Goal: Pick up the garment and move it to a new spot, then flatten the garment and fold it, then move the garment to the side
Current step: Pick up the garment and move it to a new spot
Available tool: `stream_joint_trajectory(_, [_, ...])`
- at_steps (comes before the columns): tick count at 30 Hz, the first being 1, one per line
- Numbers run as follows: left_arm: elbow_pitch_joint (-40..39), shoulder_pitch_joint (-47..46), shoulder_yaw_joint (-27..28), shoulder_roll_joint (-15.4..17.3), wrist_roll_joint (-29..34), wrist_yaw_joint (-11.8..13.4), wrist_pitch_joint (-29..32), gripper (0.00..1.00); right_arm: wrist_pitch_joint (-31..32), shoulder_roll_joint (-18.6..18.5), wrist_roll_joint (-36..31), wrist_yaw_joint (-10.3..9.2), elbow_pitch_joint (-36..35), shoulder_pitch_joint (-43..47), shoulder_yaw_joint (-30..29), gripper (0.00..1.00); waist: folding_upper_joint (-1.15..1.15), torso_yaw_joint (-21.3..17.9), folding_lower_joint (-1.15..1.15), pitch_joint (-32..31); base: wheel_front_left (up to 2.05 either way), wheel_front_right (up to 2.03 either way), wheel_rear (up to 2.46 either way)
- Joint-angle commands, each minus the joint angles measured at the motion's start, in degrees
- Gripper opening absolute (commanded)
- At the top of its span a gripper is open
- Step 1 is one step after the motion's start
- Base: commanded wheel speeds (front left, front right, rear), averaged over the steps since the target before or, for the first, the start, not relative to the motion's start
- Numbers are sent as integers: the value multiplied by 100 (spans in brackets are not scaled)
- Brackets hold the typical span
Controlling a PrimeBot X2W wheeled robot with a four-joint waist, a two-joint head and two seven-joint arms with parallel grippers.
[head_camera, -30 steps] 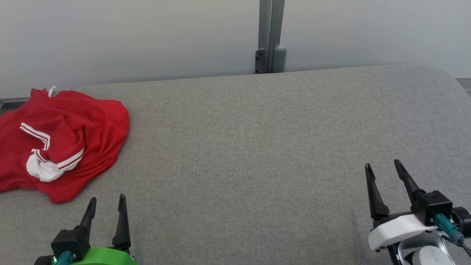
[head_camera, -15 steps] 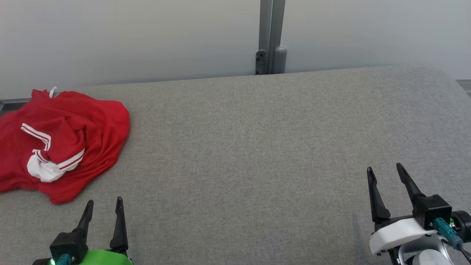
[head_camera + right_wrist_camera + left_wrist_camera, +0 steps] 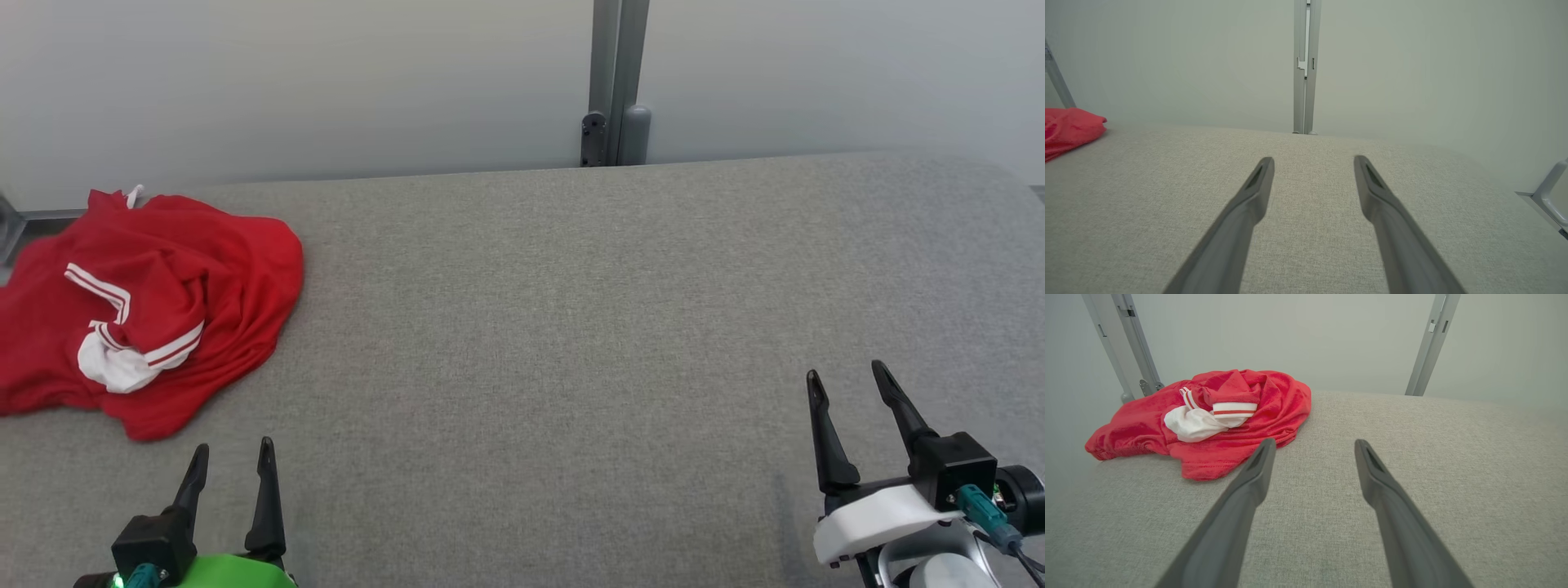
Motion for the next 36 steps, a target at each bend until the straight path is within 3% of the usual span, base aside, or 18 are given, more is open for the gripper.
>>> stream_joint_trajectory(1, [3,-46,-1,13,6,-19,-4,100,-20,-14,19,0,-52,21,30,100,0,163,0,-16,0,0,0])
stream_joint_trajectory(6, [18,3,-23,-20,8,-19,-3,100,-20,-1,57,0,-124,56,134,100,0,703,0,-95,0,0,0])
stream_joint_trajectory(14, [27,196,61,10,59,-19,-3,100,-20,32,122,0,-71,115,427,100,0,1954,0,-247,0,0,0])
stream_joint_trajectory(18, [-1,299,127,67,84,-19,-3,100,-20,61,171,-1,-32,11,621,100,0,2350,0,-286,0,0,0])
stream_joint_trajectory(28, [-182,262,136,79,18,-19,-3,100,-20,106,224,-1,-53,-49,919,100,0,2422,0,-140,0,0,0])
stream_joint_trajectory(31, [-174,-9,-40,36,-99,-19,-3,100,-20,23,164,-1,-128,-136,896,100,0,2288,0,118,0,0,0])
stream_joint_trajectory(36, [498,-957,-668,80,-468,-19,-2,100,-19,-268,101,-1,-278,-511,967,100,0,2016,0,917,0,0,0])
